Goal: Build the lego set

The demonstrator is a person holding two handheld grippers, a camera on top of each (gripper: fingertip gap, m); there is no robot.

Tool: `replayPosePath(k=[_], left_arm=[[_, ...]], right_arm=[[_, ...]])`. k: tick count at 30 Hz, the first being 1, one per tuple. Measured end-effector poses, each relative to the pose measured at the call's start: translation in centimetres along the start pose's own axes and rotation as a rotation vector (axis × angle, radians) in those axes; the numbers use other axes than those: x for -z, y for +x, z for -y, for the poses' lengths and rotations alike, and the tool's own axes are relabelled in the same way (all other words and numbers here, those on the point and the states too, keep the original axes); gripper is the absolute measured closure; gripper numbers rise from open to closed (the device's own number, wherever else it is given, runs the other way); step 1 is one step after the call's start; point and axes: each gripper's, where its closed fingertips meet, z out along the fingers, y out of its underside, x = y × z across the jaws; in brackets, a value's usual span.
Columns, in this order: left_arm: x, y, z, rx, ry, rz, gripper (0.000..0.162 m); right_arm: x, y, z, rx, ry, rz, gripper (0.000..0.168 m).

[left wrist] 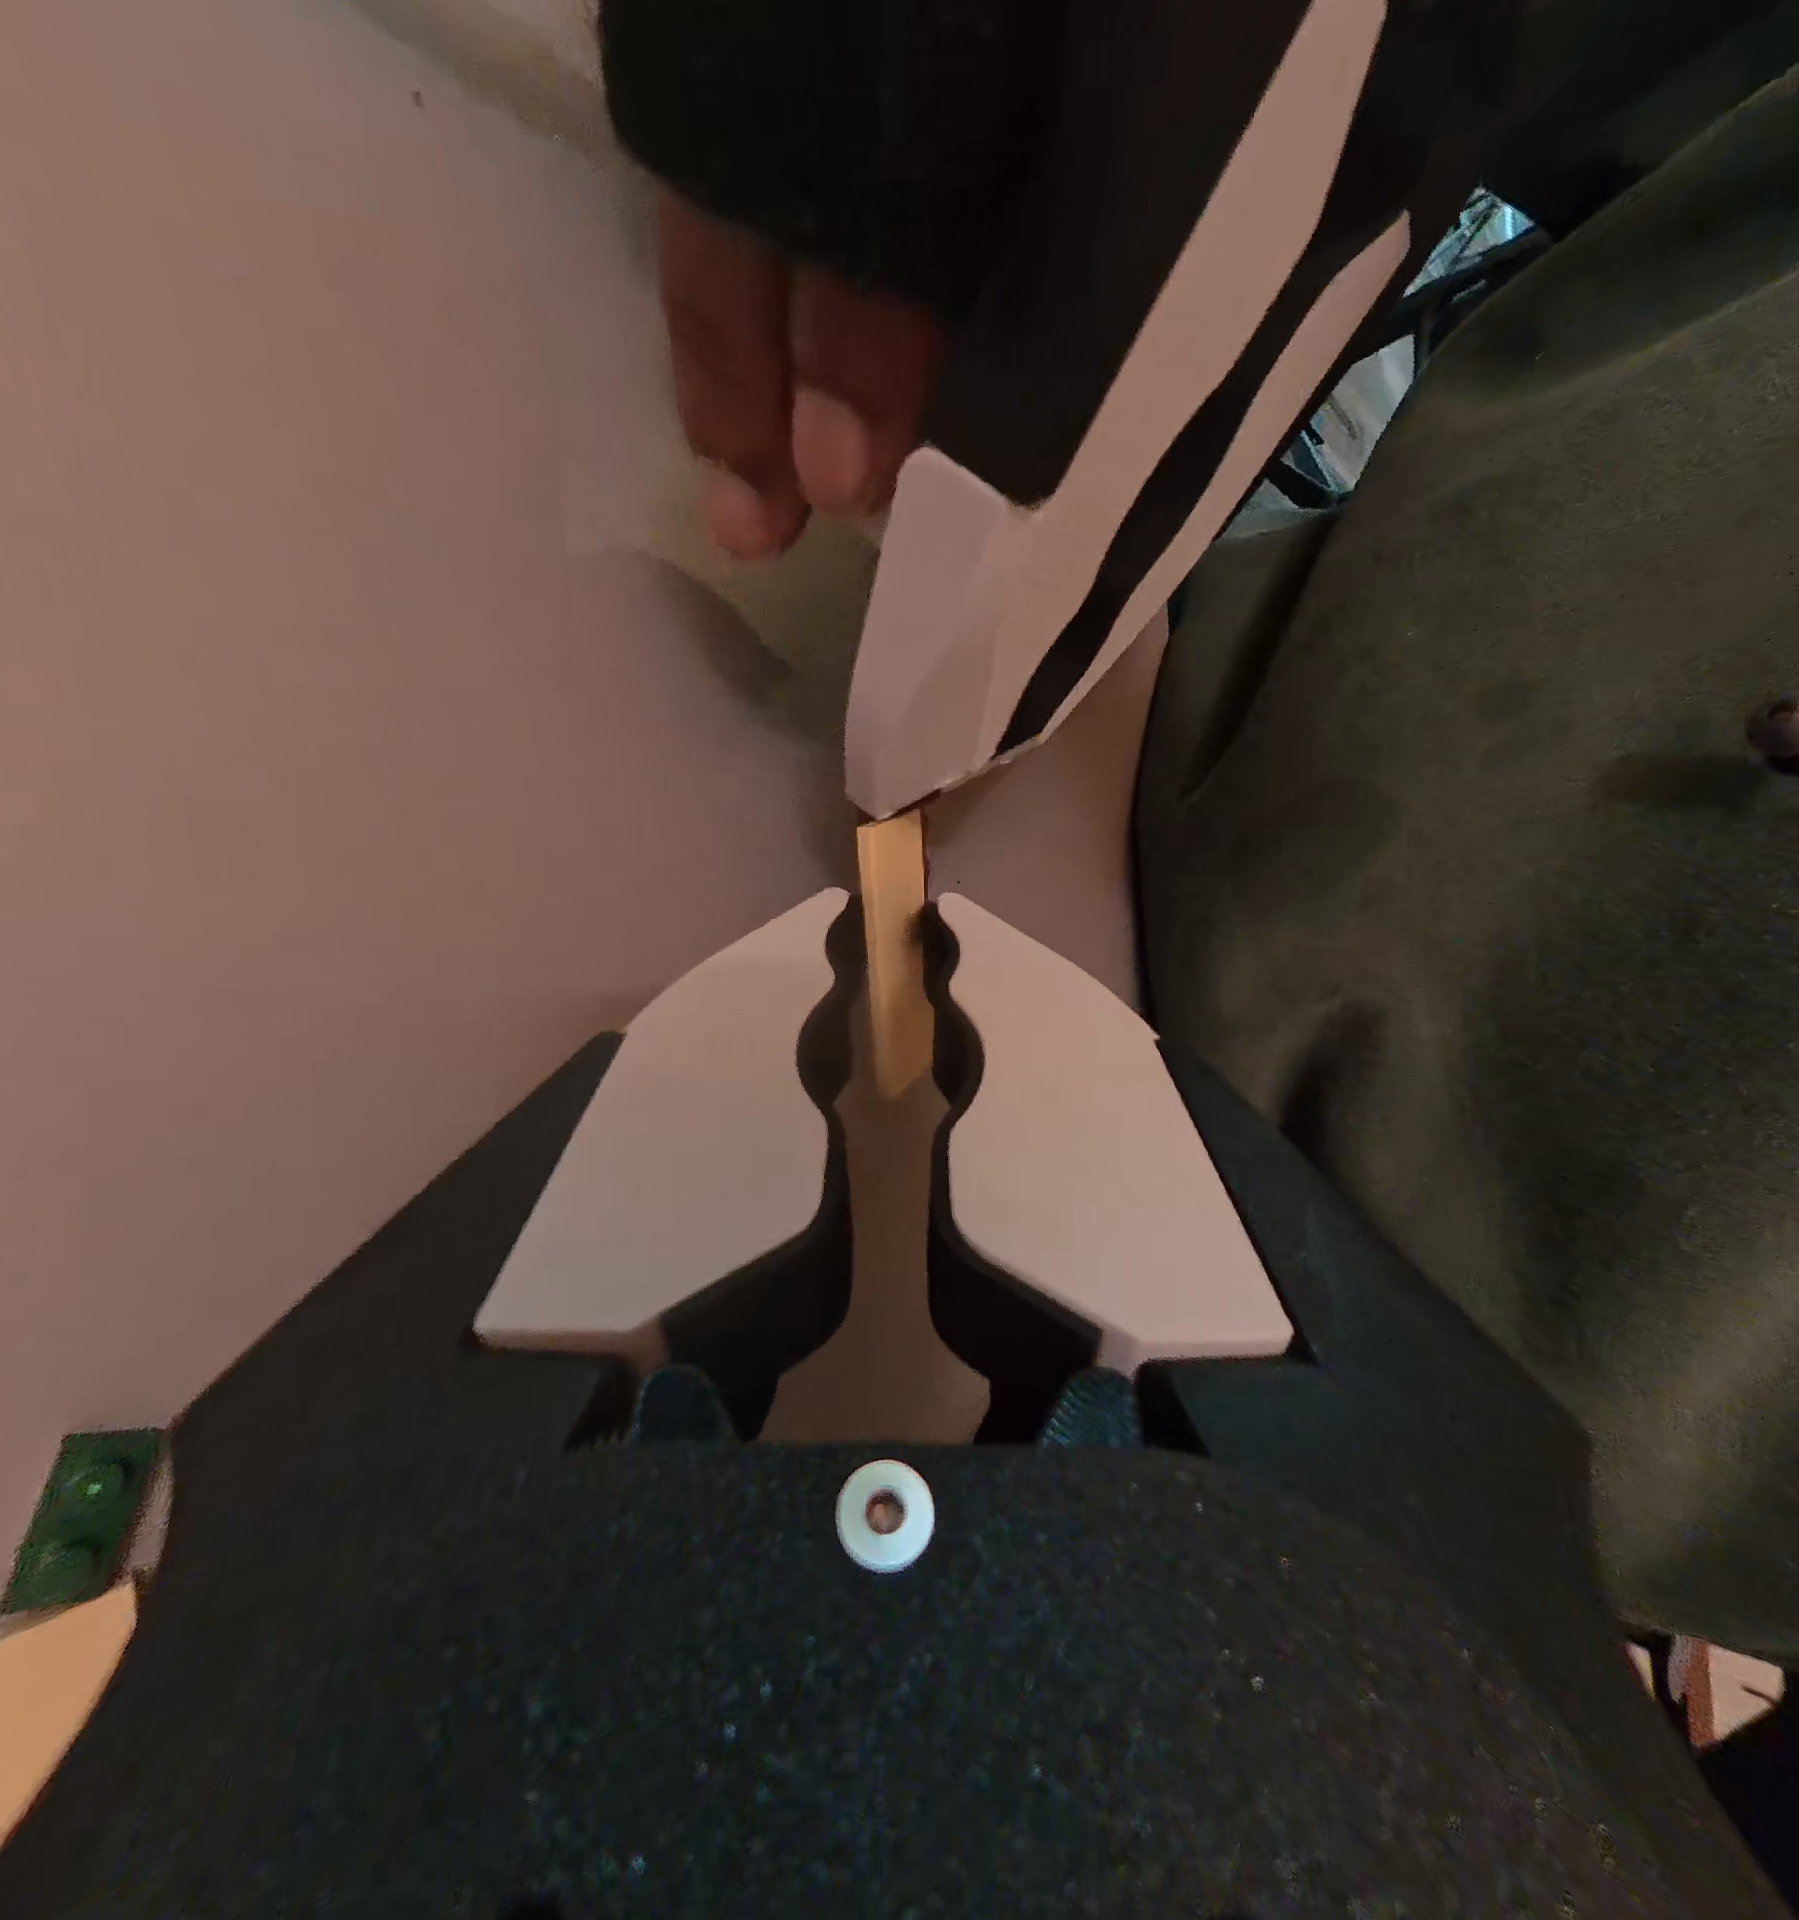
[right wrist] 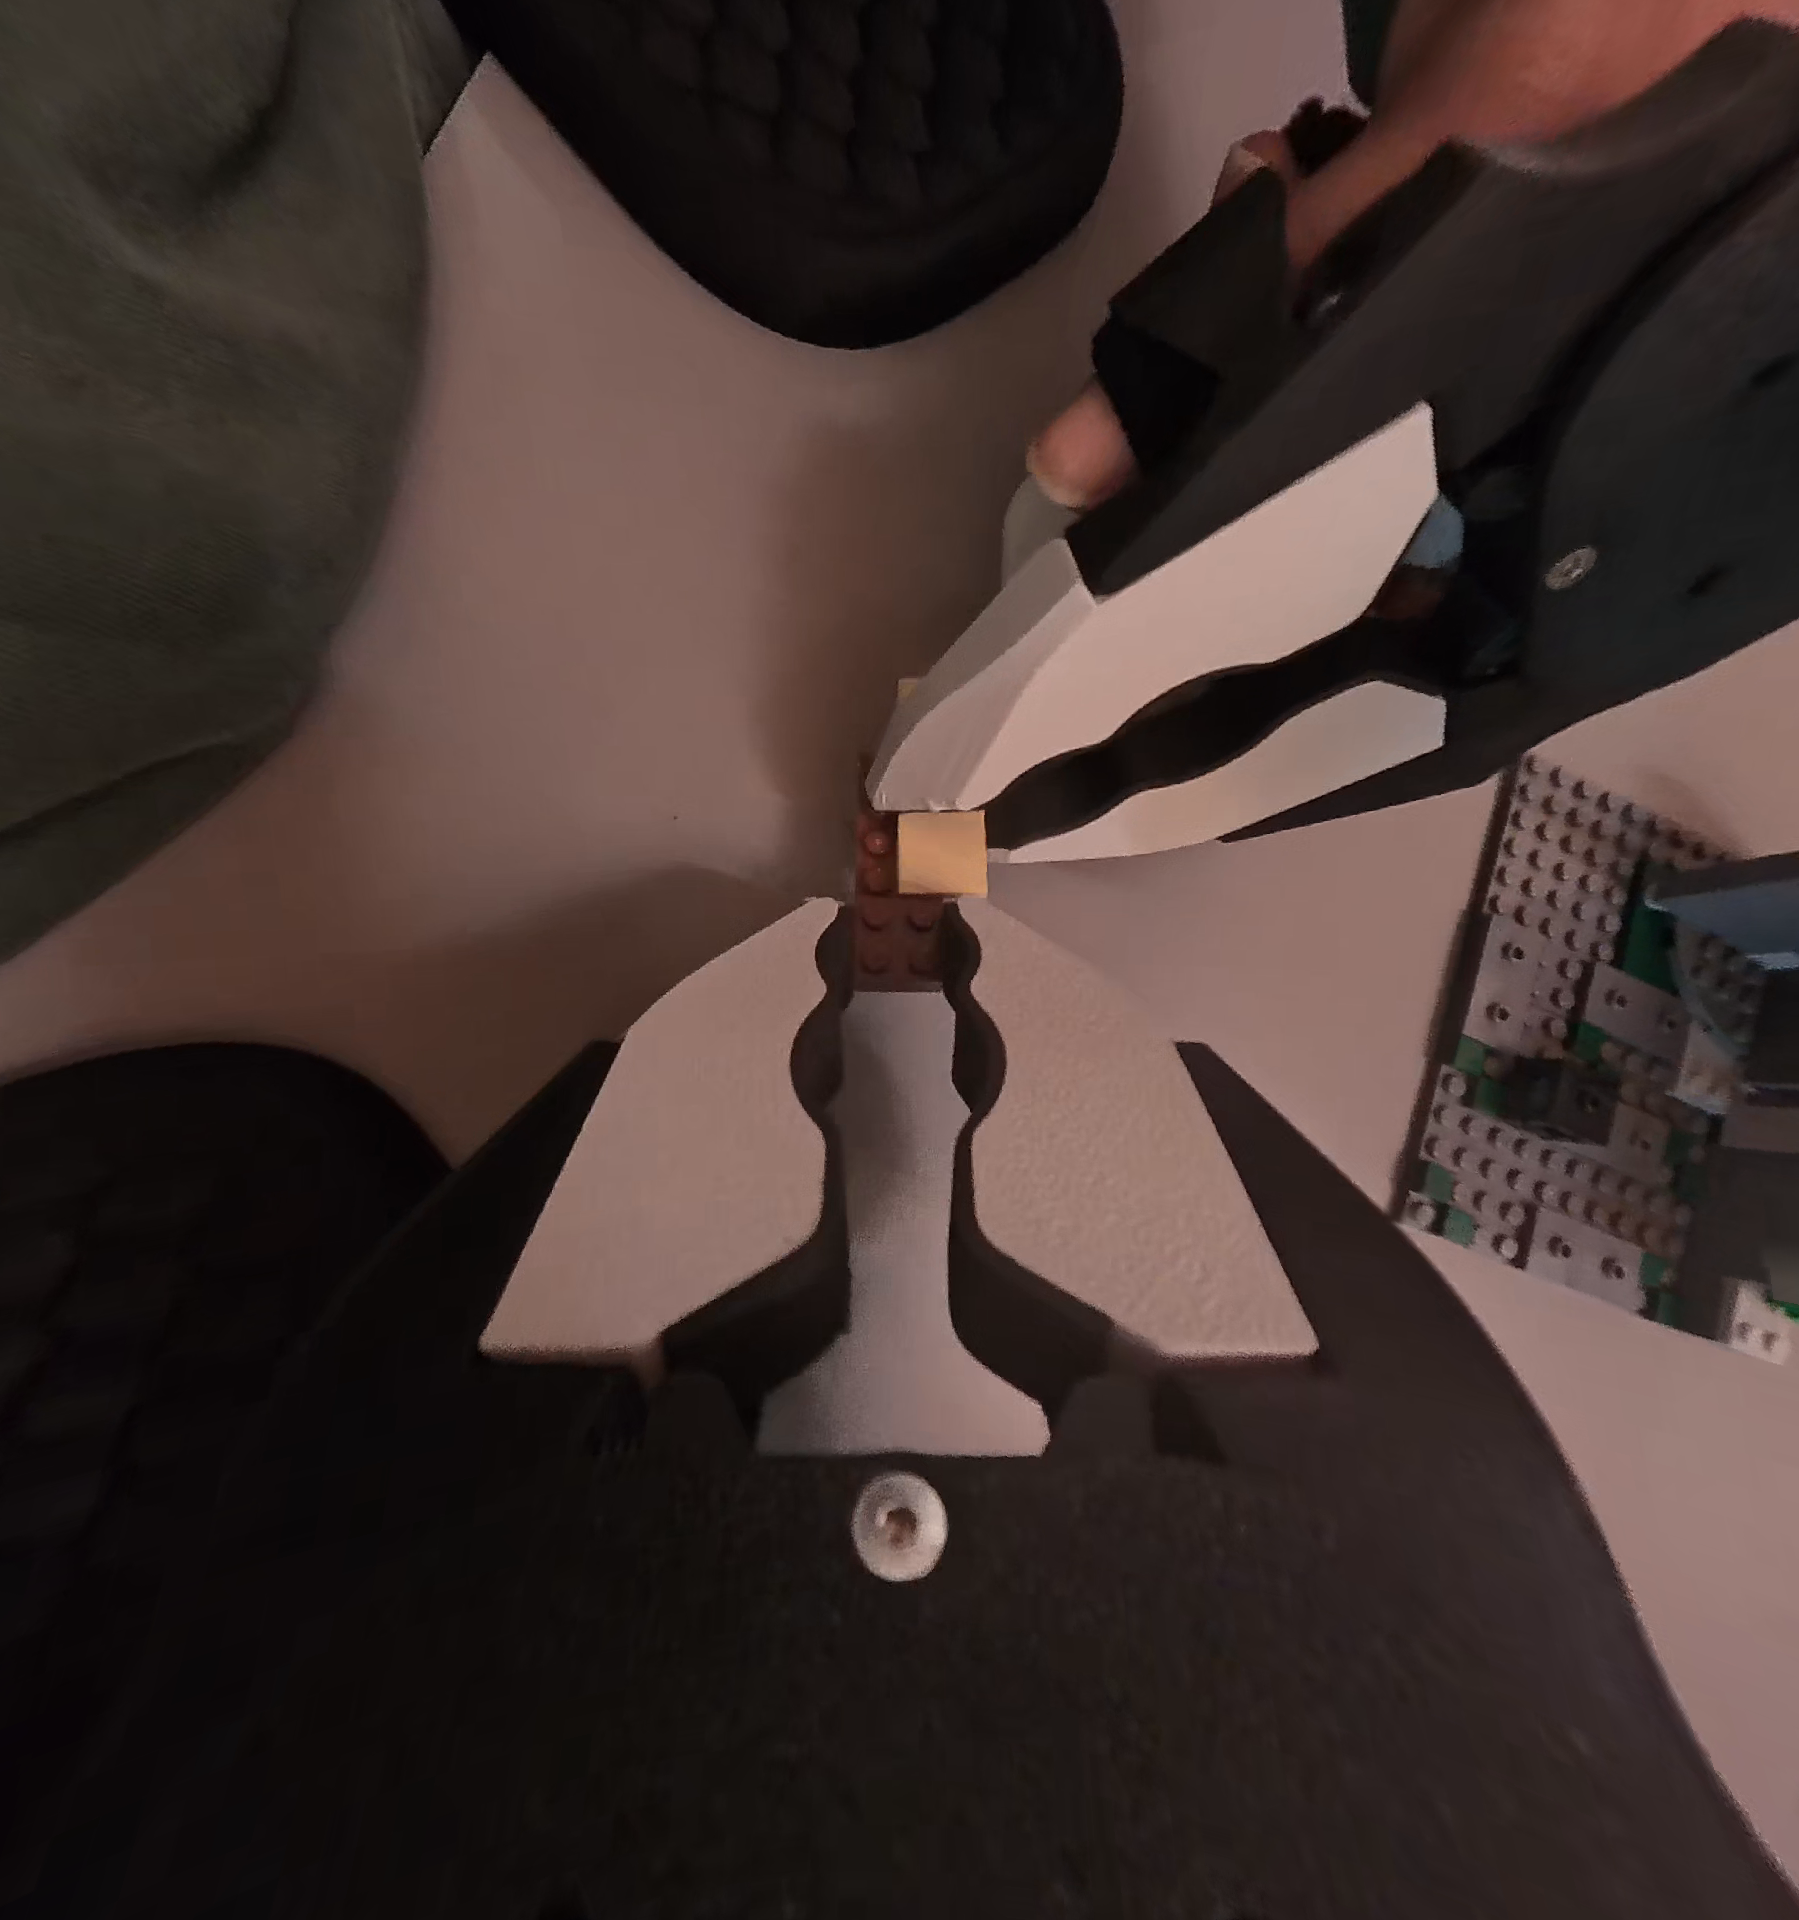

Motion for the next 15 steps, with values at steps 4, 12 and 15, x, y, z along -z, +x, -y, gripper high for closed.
replayPosePath(k=[4,12,15], left_arm=[[0.5,-0.2,0.7,0.000,0.073,0.026,0.152],[1.5,-0.5,1.3,-0.105,0.122,0.165,0.152],[2.5,-0.5,2.0,-0.215,0.138,0.310,0.153]], right_arm=[[0.6,0.6,0.1,-0.004,0.008,-0.043,0.152],[2.0,1.8,0.8,-0.161,0.120,-0.087,0.143],[2.8,2.5,1.0,-0.343,0.237,-0.091,0.135]])
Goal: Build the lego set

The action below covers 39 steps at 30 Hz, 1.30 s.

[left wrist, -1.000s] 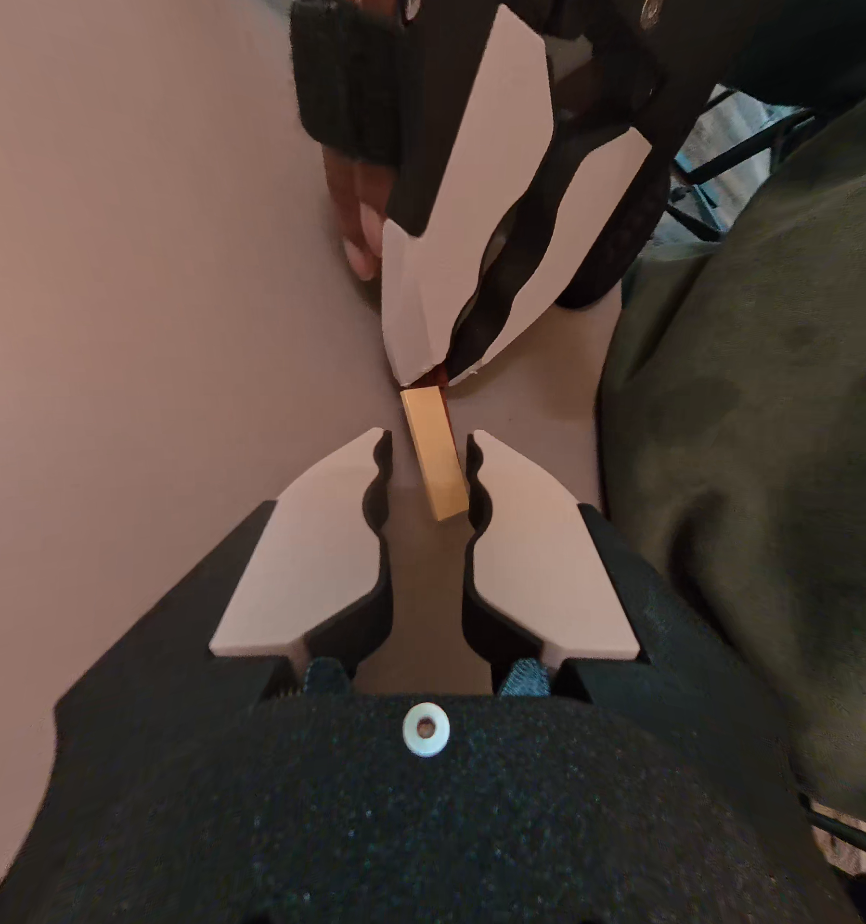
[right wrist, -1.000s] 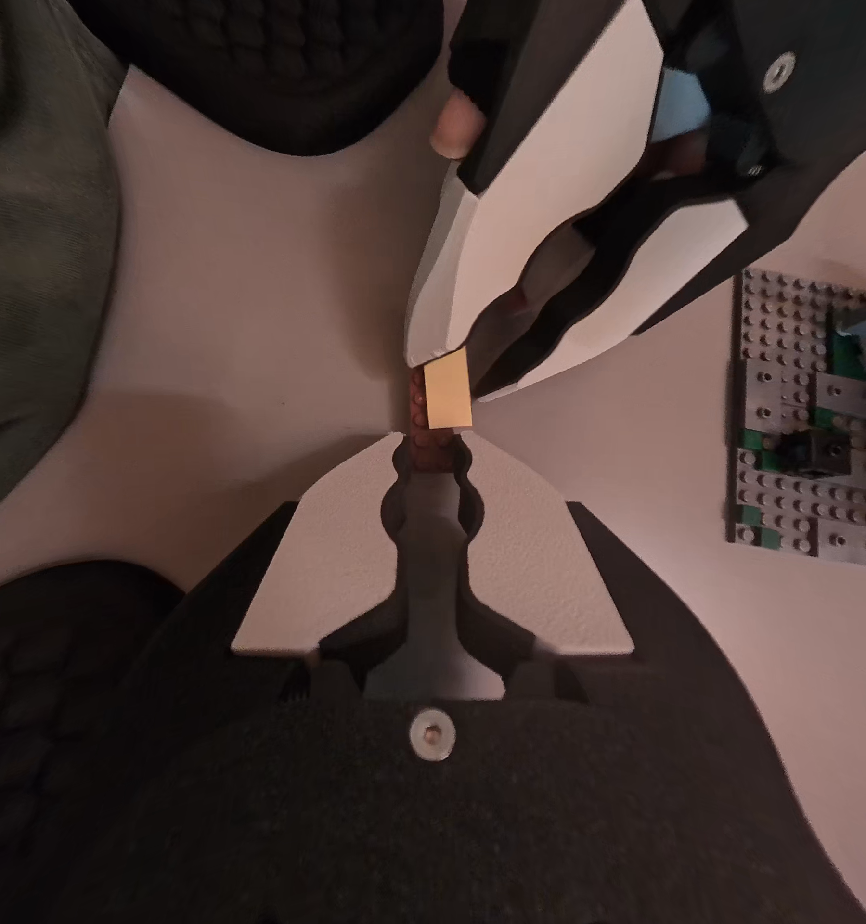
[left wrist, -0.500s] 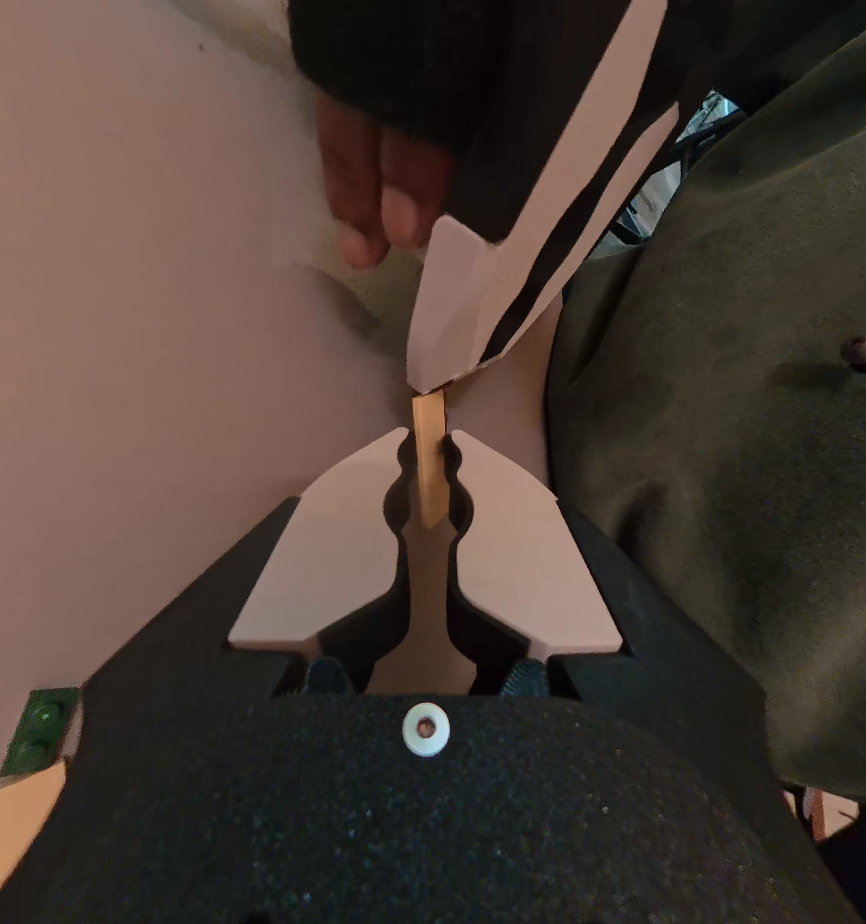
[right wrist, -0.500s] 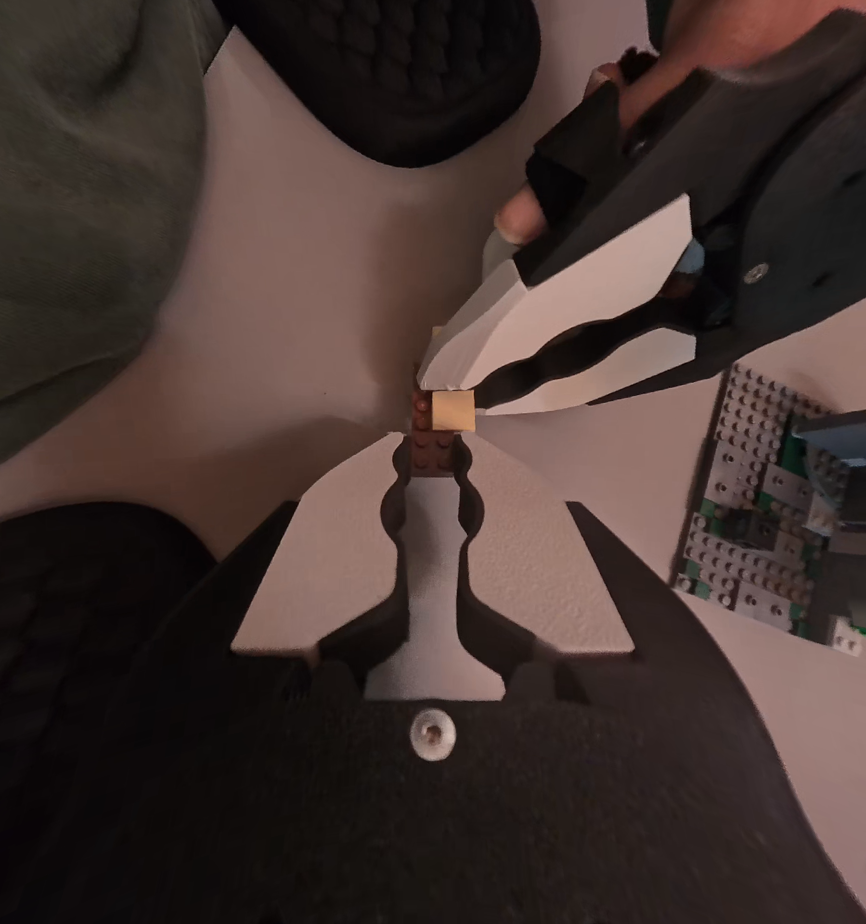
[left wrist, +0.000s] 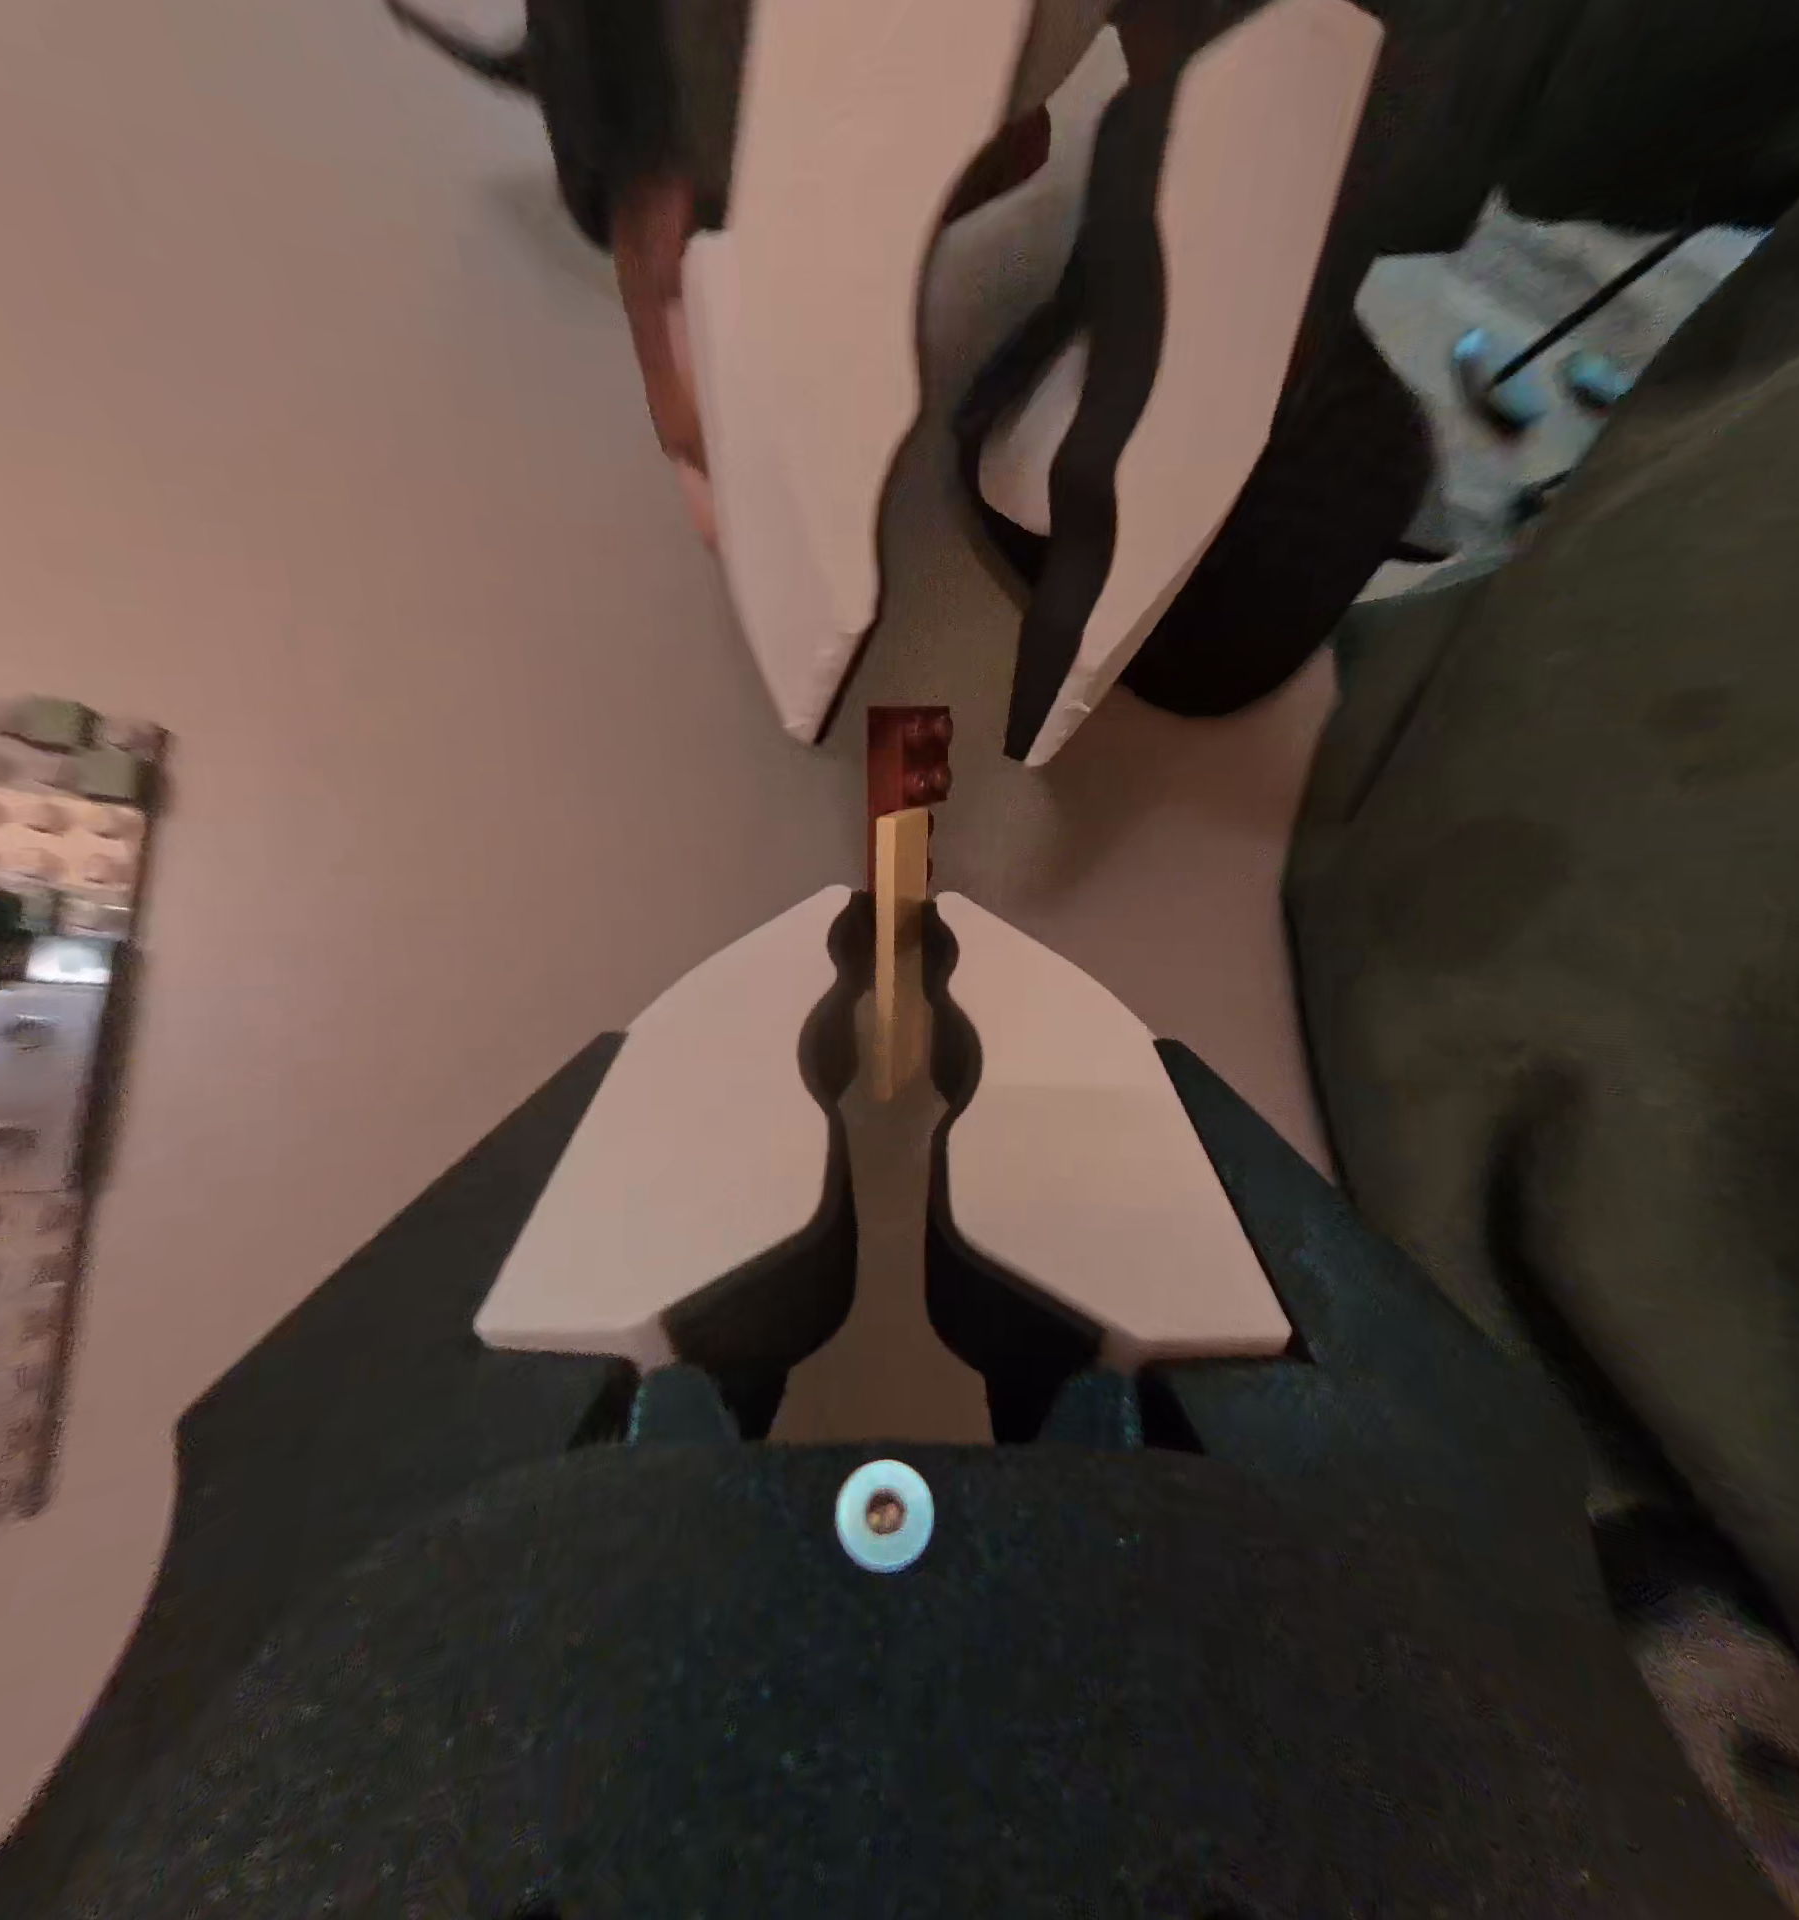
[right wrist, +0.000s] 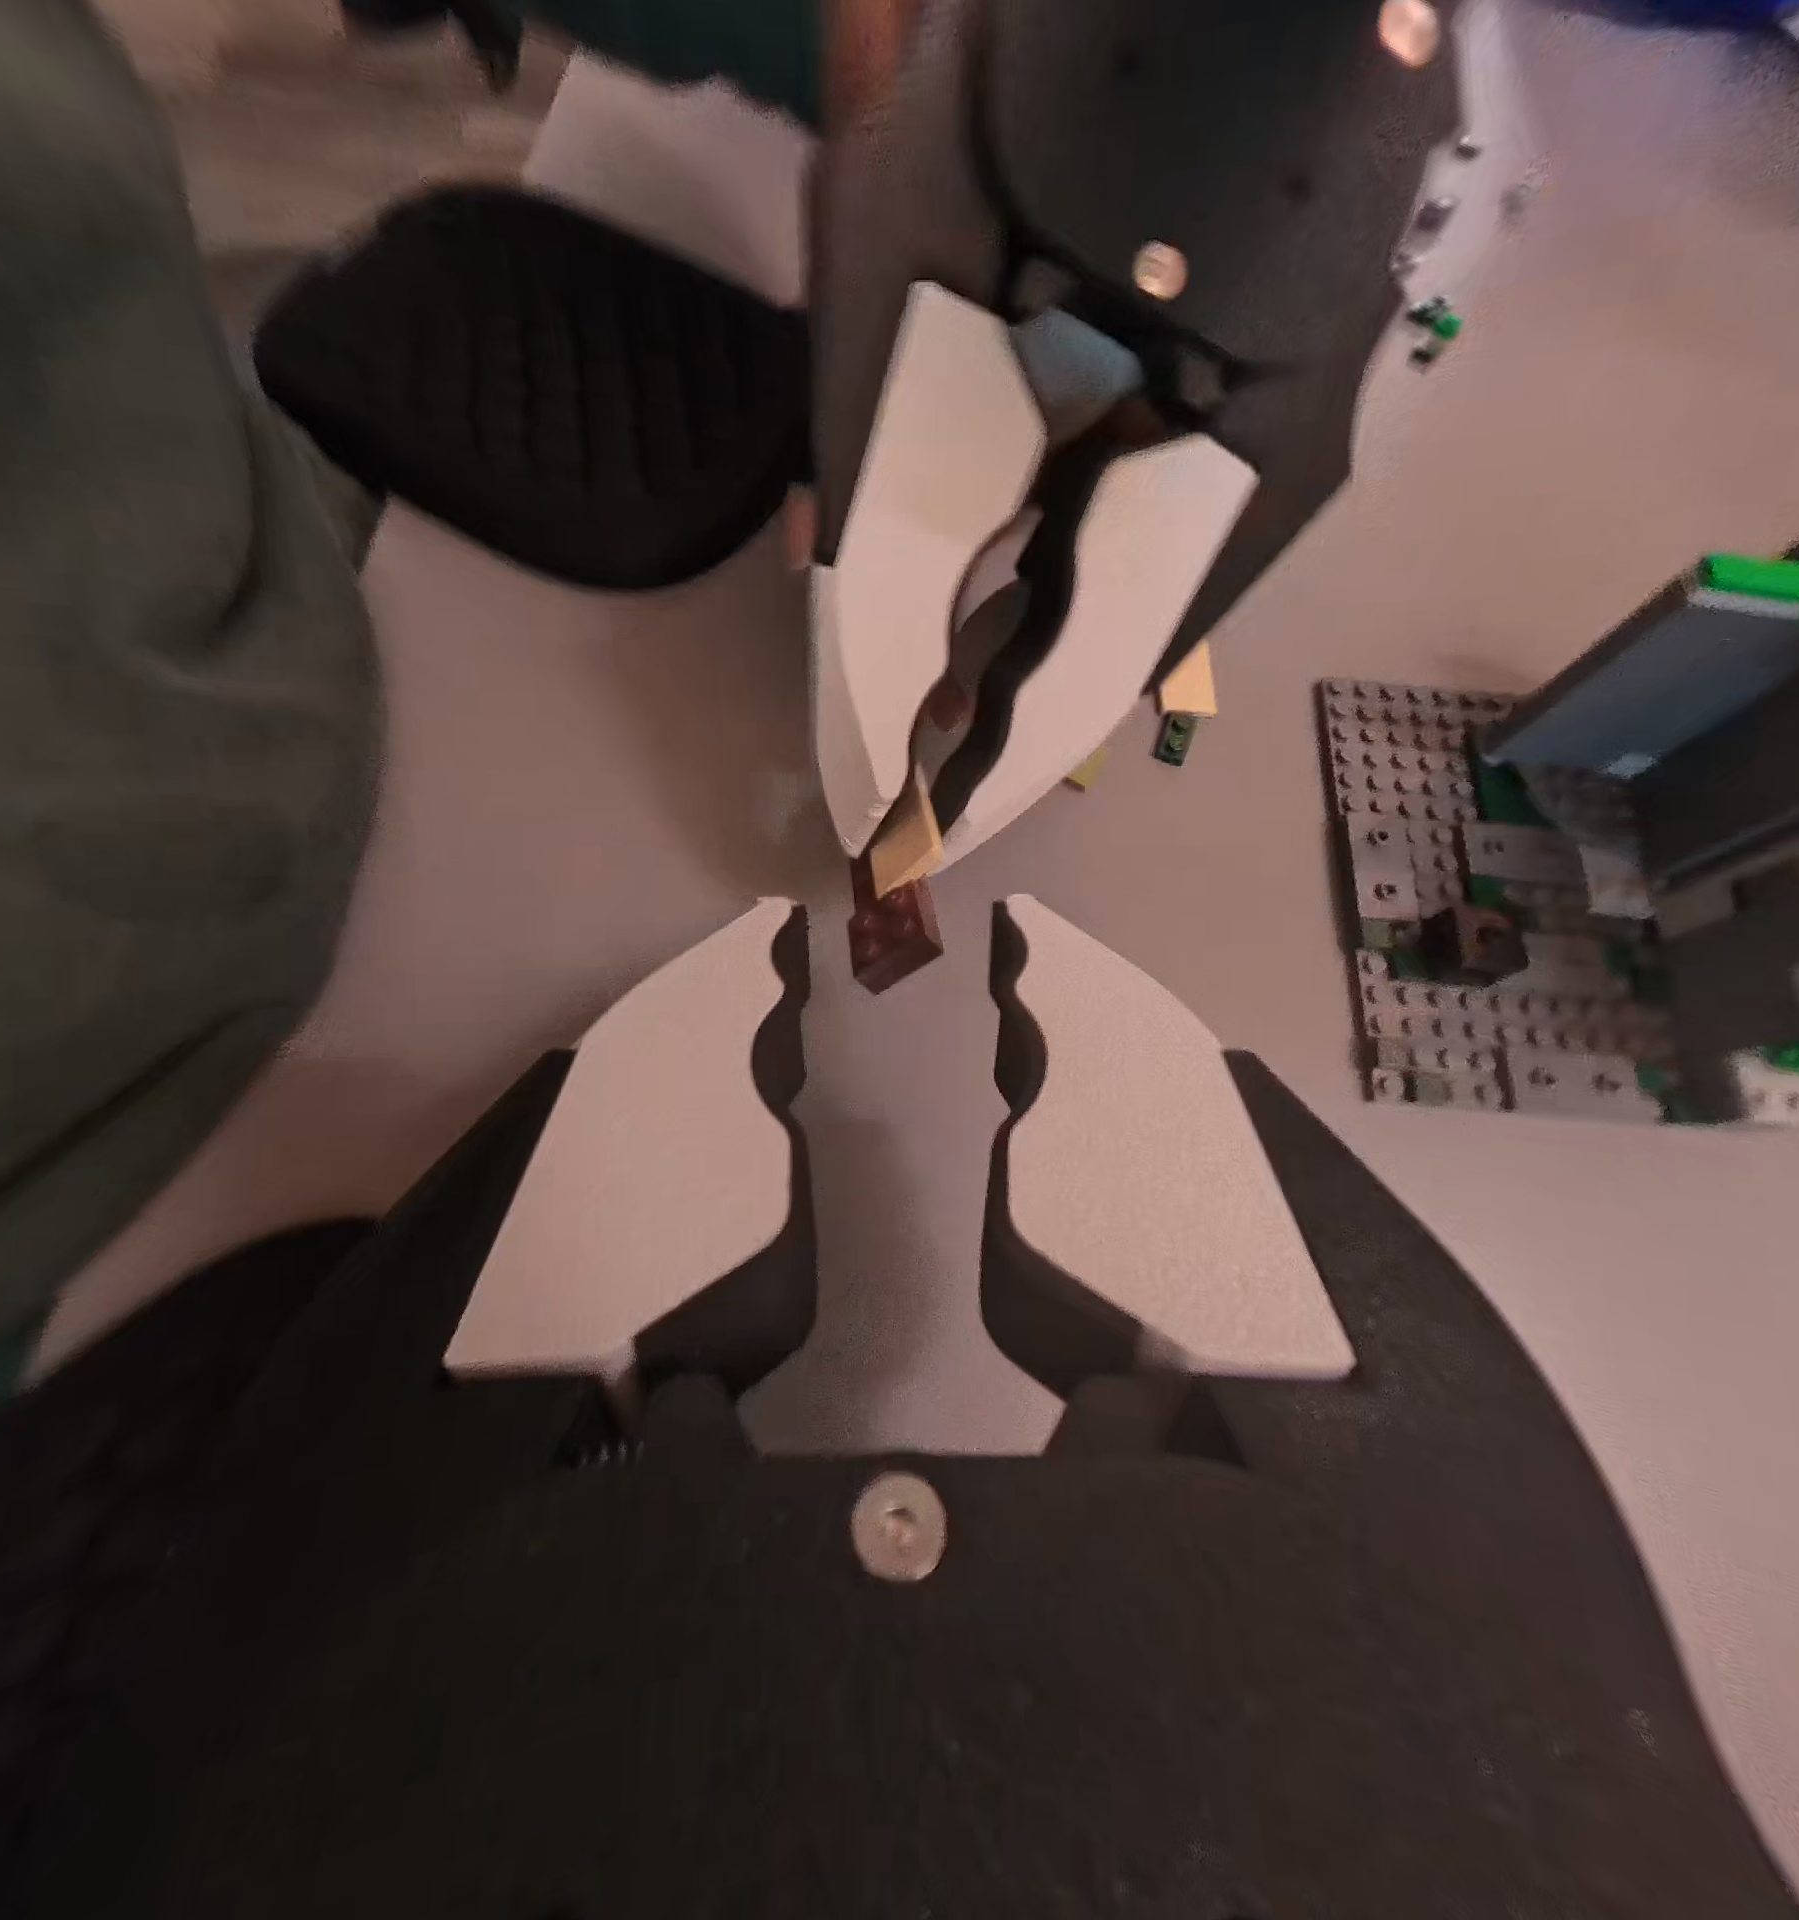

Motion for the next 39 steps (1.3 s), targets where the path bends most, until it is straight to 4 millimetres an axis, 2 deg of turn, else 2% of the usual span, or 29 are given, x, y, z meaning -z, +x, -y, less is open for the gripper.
replayPosePath(k=[3,5,10,15,21,24,27,30,39], left_arm=[[0.8,-0.3,1.0,-0.158,0.008,0.183,0.153],[1.3,-0.6,1.6,-0.253,0.014,0.309,0.153],[2.0,-0.3,2.5,-0.399,0.026,0.492,0.153],[2.7,0.1,3.1,-0.507,0.031,0.621,0.153],[3.5,1.0,3.5,-0.597,0.078,0.674,0.153],[3.8,1.0,3.0,-0.598,0.055,0.673,0.145],[3.8,1.1,2.5,-0.612,0.038,0.672,0.145],[3.8,1.5,2.5,-0.649,0.035,0.679,0.154],[3.8,1.6,2.4,-0.670,0.014,0.713,0.155]], right_arm=[[0.0,0.1,0.5,-0.155,0.097,-0.008,0.137],[-0.1,-0.1,1.2,-0.197,0.158,-0.024,0.140],[0.1,0.6,2.3,-0.117,0.197,-0.183,0.157],[0.2,0.6,2.9,-0.022,0.190,-0.255,0.160],[0.6,0.2,3.8,0.162,0.191,-0.327,0.160],[0.7,-0.1,4.1,0.252,0.192,-0.358,0.160],[0.8,-0.6,4.6,0.297,0.209,-0.353,0.160],[0.5,-1.1,4.6,0.347,0.192,-0.350,0.161],[0.4,-1.4,4.7,0.398,0.176,-0.396,0.161]])
